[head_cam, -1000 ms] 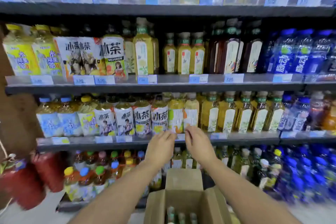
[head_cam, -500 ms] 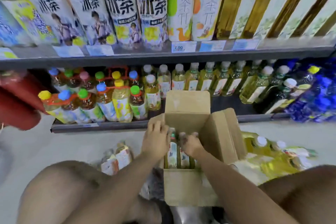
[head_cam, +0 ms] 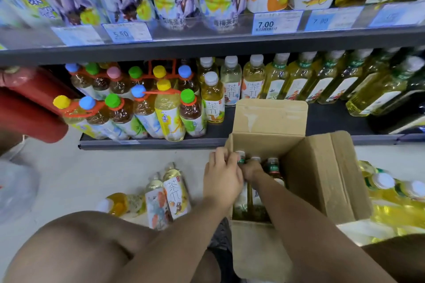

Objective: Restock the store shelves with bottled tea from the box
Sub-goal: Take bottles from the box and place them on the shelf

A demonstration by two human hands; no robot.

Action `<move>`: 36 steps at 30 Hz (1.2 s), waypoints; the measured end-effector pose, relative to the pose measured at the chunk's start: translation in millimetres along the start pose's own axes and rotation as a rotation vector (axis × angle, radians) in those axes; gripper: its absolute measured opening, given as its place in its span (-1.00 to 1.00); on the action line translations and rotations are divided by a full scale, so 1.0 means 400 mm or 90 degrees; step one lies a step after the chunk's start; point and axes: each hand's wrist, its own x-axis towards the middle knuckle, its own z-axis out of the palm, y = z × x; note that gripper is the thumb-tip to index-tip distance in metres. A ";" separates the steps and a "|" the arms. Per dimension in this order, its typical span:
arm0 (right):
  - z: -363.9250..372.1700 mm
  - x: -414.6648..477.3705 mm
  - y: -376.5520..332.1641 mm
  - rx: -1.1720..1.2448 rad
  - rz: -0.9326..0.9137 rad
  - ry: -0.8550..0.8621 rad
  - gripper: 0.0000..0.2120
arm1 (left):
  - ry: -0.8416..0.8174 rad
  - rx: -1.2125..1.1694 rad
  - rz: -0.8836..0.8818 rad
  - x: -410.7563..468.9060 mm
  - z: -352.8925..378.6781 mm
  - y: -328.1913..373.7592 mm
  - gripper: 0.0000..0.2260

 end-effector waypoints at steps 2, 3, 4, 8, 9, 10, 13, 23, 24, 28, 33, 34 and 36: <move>-0.001 0.004 0.001 0.007 -0.010 0.012 -0.61 | 0.006 0.005 0.007 0.001 0.000 0.000 -0.69; -0.004 -0.002 -0.001 0.033 -0.010 -0.002 -0.57 | 0.002 0.006 0.006 0.000 0.000 0.000 -0.69; -0.008 -0.006 0.000 0.049 -0.020 -0.010 -0.50 | -0.003 0.006 0.004 0.000 0.001 0.001 -0.69; -0.048 -0.052 -0.002 0.075 -0.064 -0.004 -0.63 | -0.026 0.012 0.008 -0.006 0.005 -0.005 -0.76; -0.060 -0.071 -0.003 0.090 -0.079 -0.005 -0.66 | -0.025 0.013 0.008 -0.007 0.004 -0.008 -0.80; -0.073 -0.088 -0.004 0.099 -0.096 -0.002 -0.67 | -0.022 0.014 0.008 -0.010 0.004 -0.008 -0.84; -0.114 -0.155 -0.008 0.090 -0.154 -0.006 -0.68 | -0.020 0.025 0.006 -0.012 -0.011 0.002 -0.86; -0.297 -0.407 -0.094 0.153 -0.354 -0.021 -0.67 | -0.248 0.056 0.070 0.010 -0.172 0.064 -0.18; -0.310 -0.430 -0.114 0.173 -0.359 -0.051 -0.66 | -0.215 0.027 0.059 0.013 -0.182 0.076 -0.20; -0.340 -0.493 -0.183 0.207 -0.376 -0.152 -0.62 | -0.057 -0.142 -0.034 0.025 -0.212 0.113 -0.26; -0.334 -0.504 -0.215 0.202 -0.358 -0.179 -0.60 | -0.088 -0.249 -0.108 0.035 -0.255 0.111 -0.37; -0.330 -0.493 -0.207 0.190 -0.344 -0.184 -0.60 | -0.101 -0.244 -0.109 0.034 -0.261 0.104 -0.38; -0.315 -0.464 -0.176 0.136 -0.299 -0.174 -0.63 | -0.123 -0.199 -0.122 0.028 -0.262 0.083 -0.34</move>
